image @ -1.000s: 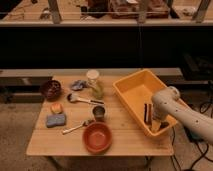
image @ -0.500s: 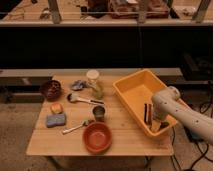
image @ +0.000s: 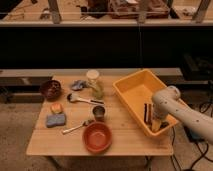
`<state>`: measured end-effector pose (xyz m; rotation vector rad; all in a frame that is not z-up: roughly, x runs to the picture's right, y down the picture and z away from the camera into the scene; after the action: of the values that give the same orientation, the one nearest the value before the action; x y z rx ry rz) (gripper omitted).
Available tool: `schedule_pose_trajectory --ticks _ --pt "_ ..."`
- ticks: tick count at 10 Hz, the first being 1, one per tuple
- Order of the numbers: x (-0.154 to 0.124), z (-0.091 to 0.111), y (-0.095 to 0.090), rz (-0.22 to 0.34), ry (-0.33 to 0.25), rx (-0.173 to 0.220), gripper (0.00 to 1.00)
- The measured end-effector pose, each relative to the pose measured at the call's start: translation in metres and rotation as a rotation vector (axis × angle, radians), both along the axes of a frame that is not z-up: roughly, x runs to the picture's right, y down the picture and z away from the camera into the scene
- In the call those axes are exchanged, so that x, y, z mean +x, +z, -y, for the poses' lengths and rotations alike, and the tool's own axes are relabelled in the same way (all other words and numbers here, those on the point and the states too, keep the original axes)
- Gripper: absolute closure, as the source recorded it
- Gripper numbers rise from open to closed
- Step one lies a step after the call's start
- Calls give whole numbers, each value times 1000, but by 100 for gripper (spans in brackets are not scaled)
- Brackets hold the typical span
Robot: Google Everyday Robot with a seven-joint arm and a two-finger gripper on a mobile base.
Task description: Place pepper in paper cup
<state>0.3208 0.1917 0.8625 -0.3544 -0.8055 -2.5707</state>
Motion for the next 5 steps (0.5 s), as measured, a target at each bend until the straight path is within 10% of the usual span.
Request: schedule_pose_trajectory --ticks 5 --pt "-1 0 -1 45 8 23 100"
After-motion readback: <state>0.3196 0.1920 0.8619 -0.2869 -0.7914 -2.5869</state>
